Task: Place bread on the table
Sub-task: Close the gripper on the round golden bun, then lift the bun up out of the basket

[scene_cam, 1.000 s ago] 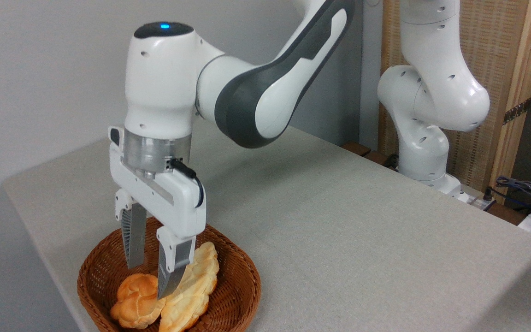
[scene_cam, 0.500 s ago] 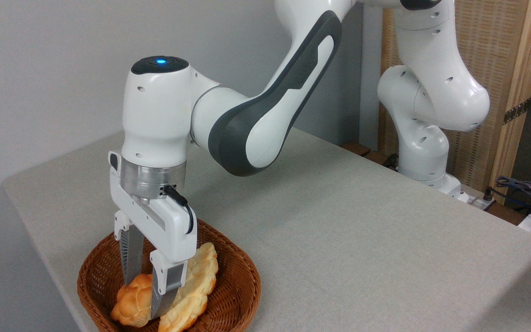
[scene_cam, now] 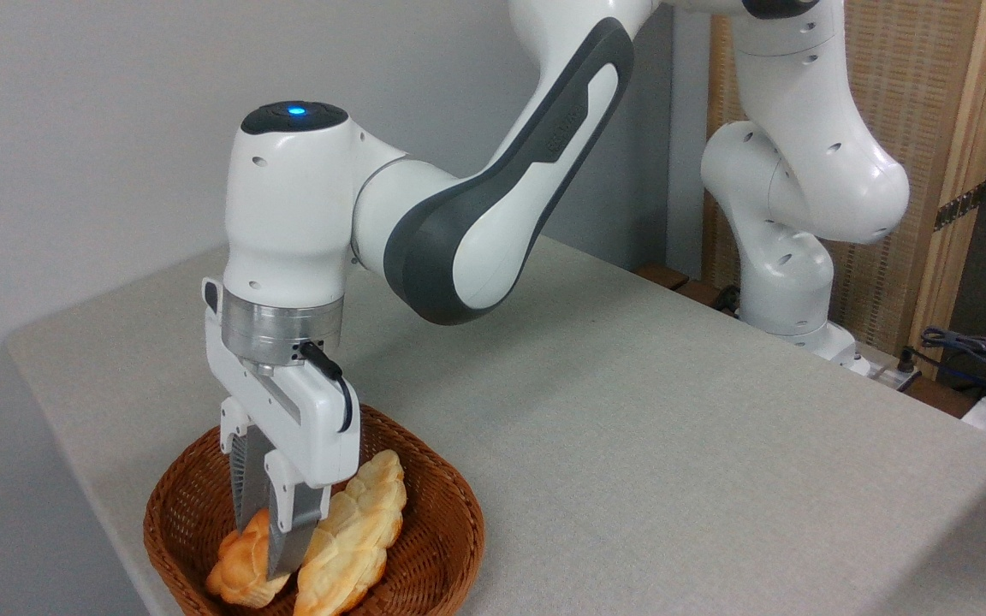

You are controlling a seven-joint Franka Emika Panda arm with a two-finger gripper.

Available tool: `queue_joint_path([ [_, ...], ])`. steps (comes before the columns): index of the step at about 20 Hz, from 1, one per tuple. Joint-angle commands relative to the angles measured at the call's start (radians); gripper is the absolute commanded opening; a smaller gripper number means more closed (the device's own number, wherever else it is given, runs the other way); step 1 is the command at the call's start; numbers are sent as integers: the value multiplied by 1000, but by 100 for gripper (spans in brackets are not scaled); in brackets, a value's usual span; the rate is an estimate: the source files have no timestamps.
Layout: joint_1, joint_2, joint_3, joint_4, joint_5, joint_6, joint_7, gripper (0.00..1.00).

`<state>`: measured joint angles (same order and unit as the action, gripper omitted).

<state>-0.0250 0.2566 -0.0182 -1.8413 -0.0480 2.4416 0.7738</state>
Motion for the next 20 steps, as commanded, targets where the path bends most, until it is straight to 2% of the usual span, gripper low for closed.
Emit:
queue_joint_path([
  [1,-1,-10,-11,5,10,7,7,39],
  [5,-1,-72,-16,5,-3,-84,2,41],
  [8,-1,-143,-16,4,-4,-223,-2,48],
  [11,-3,-203,-17,4,-4,-355,-2,48],
  [17,-4,-276,-16,-10,-44,-607,-28,49],
  [20,-7,-298,-16,-67,-44,-667,-41,49],
])
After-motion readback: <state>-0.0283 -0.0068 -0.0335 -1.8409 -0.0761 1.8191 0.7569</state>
